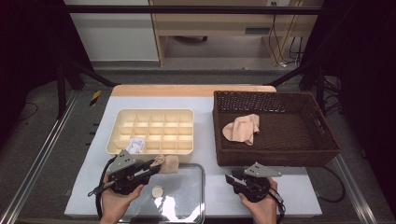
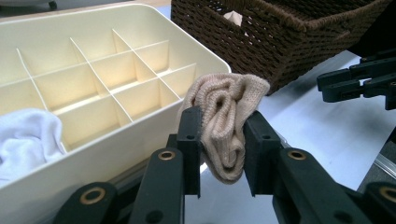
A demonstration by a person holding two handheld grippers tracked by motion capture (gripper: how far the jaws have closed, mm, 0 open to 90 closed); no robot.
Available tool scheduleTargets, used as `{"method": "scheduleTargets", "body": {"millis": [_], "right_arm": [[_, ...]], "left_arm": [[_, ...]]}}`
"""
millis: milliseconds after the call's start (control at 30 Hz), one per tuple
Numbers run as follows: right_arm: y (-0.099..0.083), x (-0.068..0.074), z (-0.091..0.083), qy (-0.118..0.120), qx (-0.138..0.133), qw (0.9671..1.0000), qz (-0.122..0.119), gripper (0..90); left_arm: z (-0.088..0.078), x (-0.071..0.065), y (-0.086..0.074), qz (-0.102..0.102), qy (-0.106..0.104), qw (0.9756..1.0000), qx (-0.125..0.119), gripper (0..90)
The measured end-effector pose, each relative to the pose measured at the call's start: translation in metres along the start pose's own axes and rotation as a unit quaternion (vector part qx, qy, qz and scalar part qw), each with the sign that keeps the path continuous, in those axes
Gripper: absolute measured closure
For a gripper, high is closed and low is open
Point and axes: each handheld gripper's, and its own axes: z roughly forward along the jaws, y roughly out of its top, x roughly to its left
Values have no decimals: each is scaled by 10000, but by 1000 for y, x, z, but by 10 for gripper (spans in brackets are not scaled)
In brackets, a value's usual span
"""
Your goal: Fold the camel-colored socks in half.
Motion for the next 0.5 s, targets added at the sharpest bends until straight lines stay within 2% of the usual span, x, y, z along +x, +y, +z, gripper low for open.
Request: {"method": "scheduleTargets", "body": {"millis": [167, 500], "right_arm": [[-2, -7, -5, -204, 33, 9998, 13, 635], [-5, -18, -12, -367, 39, 9993, 76, 622]], "left_arm": [[-2, 4, 8, 77, 77, 9999, 23, 704], [-4, 16, 32, 159, 219, 9996, 52, 703]]}}
